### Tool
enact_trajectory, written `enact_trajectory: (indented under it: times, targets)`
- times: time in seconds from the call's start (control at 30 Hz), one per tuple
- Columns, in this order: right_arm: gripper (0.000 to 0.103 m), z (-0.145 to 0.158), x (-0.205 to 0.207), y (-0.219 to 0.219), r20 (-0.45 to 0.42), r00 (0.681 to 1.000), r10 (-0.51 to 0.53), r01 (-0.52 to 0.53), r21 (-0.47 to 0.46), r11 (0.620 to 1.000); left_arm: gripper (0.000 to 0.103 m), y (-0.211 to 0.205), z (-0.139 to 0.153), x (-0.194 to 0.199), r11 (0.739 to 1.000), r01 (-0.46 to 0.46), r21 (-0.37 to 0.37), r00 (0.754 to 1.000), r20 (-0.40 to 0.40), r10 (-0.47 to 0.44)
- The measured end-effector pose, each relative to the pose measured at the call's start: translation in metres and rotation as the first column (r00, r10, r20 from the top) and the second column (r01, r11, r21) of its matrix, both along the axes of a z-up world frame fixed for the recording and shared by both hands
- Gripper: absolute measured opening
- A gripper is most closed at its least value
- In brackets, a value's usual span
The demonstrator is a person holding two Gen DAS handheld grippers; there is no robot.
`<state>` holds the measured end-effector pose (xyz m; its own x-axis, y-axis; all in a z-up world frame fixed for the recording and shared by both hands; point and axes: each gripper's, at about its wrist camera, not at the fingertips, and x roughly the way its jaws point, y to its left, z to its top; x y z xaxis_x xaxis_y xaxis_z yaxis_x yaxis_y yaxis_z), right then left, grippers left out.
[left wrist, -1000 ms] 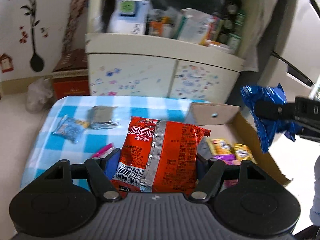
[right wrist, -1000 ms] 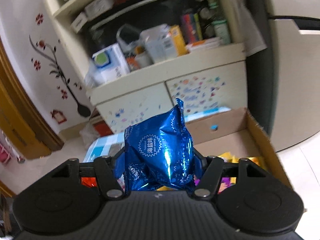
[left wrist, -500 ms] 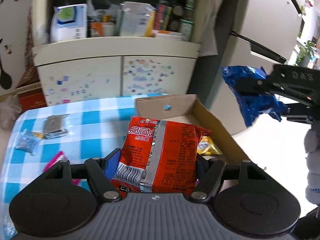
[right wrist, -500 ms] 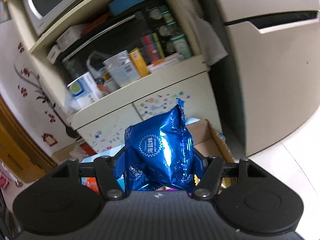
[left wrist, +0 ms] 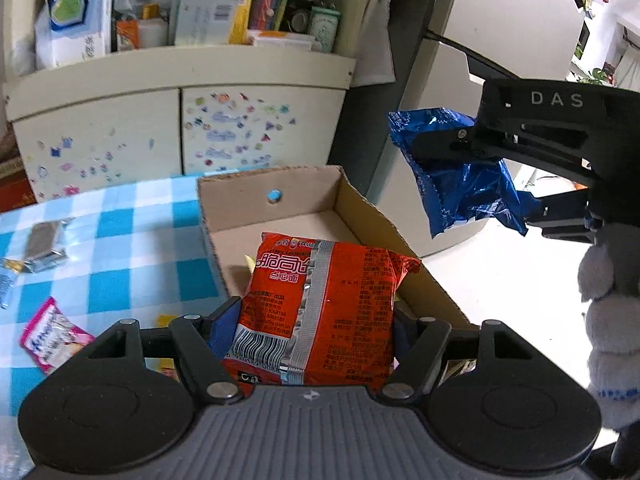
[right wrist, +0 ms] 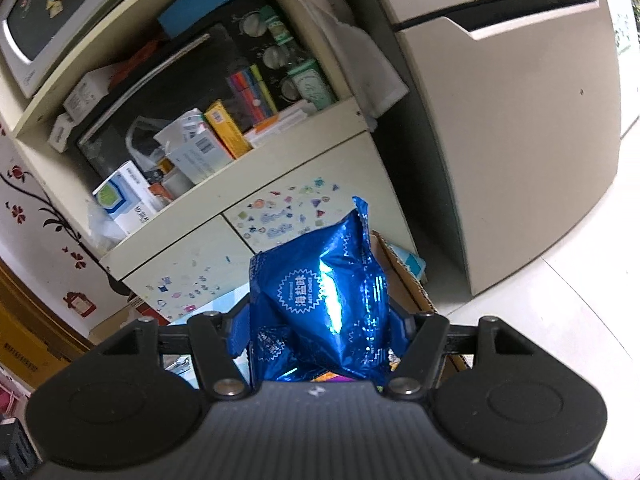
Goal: Organize snacks
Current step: 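Carry both bags over the box and open both tools to drop them, then move both tools back over the pink Americ packet and yellow waffle packet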
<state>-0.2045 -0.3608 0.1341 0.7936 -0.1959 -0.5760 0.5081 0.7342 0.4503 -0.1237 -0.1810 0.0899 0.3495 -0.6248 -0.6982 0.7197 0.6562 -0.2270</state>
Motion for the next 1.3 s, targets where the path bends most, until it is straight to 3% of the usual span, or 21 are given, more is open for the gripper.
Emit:
enact_trajectory:
  times: [0.1, 0.17, 0.27, 0.3, 0.6, 1.03, 1.3]
  targets:
    - [0.066, -0.004, 0.0, -0.004, -0.009, 1.0, -0.023, 0.023, 0.013, 1.0, 0.078, -0.009, -0.003, -0.001, 1.0, 0.007, -0.001, 1.0, -0.012, -0.007]
    - [0.068, -0.006, 0.0, -0.007, -0.016, 0.999, -0.04, 0.041, 0.024, 0.999, 0.087, -0.014, -0.003, -0.004, 1.0, 0.014, 0.006, 1.0, -0.004, -0.014]
    - [0.084, -0.009, 0.001, -0.011, -0.022, 0.998, -0.059, 0.061, 0.051, 0.997, 0.095, -0.016, 0.005, -0.01, 1.0, 0.027, -0.011, 0.999, 0.041, -0.027]
    - [0.086, -0.009, 0.001, -0.012, -0.02, 0.998, -0.066, 0.067, 0.061, 0.996, 0.097, -0.015, 0.007, -0.012, 0.999, 0.031, -0.015, 0.998, 0.054, -0.03]
    - [0.085, -0.008, 0.005, -0.008, 0.008, 0.999, -0.032, 0.031, 0.066, 0.997, 0.099, 0.002, 0.017, -0.007, 1.0, -0.002, 0.023, 0.996, 0.085, 0.0]
    - [0.085, -0.01, 0.026, 0.015, 0.001, 0.996, 0.095, -0.095, 0.029, 0.995, 0.099, 0.086, 0.028, 0.035, 0.982, -0.188, 0.0, 0.978, 0.095, 0.188]
    - [0.085, -0.012, 0.045, 0.046, -0.014, 0.974, 0.227, -0.228, -0.029, 0.973, 0.099, 0.145, 0.026, 0.077, 0.934, -0.358, 0.005, 0.934, 0.021, 0.357]
